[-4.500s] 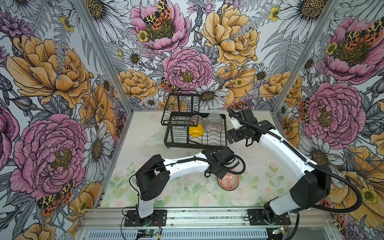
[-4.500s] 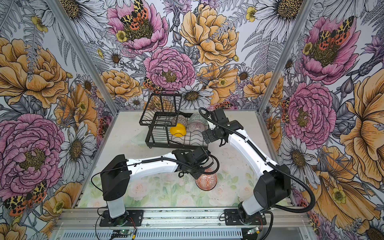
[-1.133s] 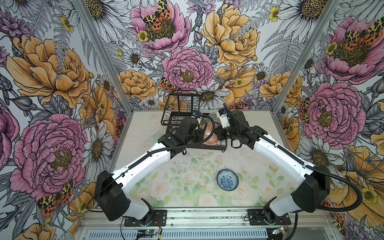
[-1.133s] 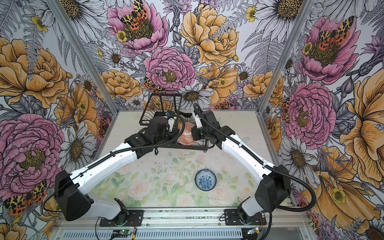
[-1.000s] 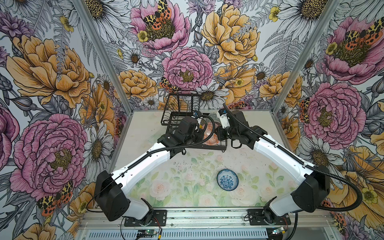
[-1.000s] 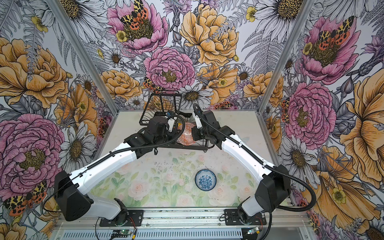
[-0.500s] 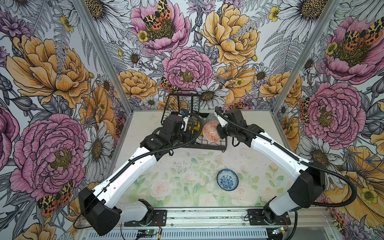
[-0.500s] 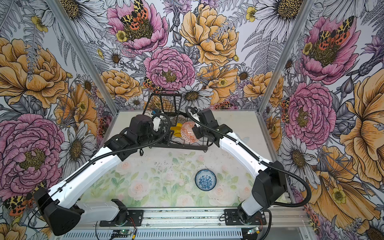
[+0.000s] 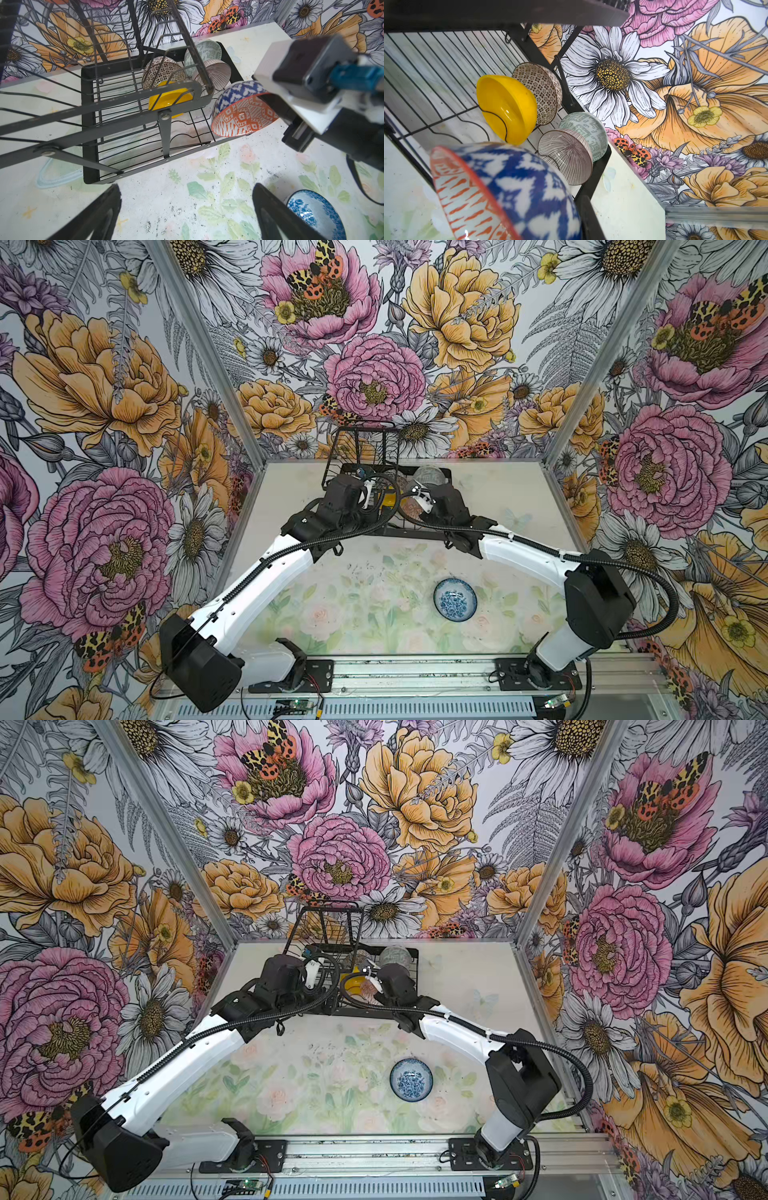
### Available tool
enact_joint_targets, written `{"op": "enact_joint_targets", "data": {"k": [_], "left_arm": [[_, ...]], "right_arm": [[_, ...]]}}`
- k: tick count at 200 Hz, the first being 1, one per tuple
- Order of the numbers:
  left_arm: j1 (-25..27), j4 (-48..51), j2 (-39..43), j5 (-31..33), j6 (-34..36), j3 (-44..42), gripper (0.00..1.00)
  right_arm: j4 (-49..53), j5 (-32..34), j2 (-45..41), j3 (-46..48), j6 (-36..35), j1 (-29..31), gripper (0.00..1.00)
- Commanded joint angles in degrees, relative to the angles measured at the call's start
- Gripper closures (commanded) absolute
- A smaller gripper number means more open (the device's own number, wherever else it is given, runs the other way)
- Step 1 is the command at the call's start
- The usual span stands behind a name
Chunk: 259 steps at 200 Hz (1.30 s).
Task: Load the bowls into the dish rack
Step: 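Carry the orange-and-blue bowl into the rack with the right gripper while the left gripper releases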
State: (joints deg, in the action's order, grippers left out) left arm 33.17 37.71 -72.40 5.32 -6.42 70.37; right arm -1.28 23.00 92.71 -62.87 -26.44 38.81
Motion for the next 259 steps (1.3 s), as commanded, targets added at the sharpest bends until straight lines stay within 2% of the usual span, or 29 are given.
{"op": "enact_joint_targets", "data": {"k": [1,25,76,259], "left_arm": [[-0.9,0.6,1.7,-1.3,0.4,-0.7,0.01],[-1.5,0.7,2.1,-1.4,0.4,-1.1,0.01],[-1.7,0.7,2.4,-1.8,0.1,-1.7,0.01],[-2.4,1.6,4.0,-2.2,0.0,-3.0,0.01]], "right_arm": [[-16.3,1.6,-2.3,2.9,-5.1,0.7,1.00],[-21.8,1.6,-1.7,5.9,-8.9,1.6,1.00],[-31.2,8.3,4.4,5.7,-17.5,4.7,1.00],[-32.1,11.0,17.1,-2.6,-18.0,5.5,1.00]]}}
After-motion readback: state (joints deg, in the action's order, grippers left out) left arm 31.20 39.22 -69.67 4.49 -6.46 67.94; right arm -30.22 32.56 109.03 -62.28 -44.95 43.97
